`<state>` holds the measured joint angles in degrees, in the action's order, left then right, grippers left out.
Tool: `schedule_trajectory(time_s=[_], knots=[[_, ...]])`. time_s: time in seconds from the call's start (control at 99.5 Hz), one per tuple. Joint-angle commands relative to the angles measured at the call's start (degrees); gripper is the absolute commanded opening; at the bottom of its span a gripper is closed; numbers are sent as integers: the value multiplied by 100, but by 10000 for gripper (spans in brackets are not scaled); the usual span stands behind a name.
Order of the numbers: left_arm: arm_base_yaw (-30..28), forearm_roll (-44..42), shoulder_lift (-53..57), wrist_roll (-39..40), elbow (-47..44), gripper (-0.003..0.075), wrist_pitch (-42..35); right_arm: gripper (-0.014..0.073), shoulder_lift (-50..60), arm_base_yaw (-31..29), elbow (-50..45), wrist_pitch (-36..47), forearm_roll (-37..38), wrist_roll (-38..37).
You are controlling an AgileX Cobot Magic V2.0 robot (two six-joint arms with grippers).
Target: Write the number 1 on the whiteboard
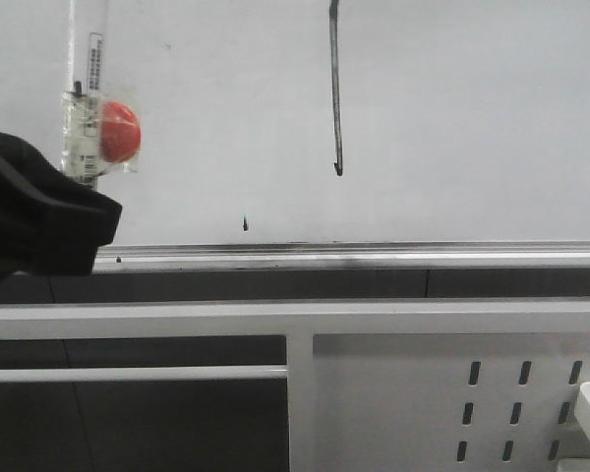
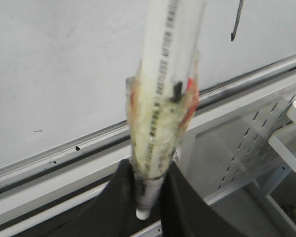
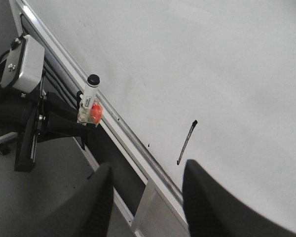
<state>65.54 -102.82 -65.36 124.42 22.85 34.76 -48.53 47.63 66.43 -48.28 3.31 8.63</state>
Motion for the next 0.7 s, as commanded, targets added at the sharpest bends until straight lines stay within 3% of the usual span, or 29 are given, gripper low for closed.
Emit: schedule_trajectory(time_s=[0.0, 0.472, 0.693], knots=[[-13, -251, 90, 115, 136, -19, 386, 258, 221, -42, 211, 262, 92, -29], [-26, -251, -833, 207, 925, -19, 1032, 251, 283, -42, 211, 249, 92, -29], [-453, -251, -1183, 309, 1262, -20, 713, 251, 283, -42, 211, 170, 123, -29]])
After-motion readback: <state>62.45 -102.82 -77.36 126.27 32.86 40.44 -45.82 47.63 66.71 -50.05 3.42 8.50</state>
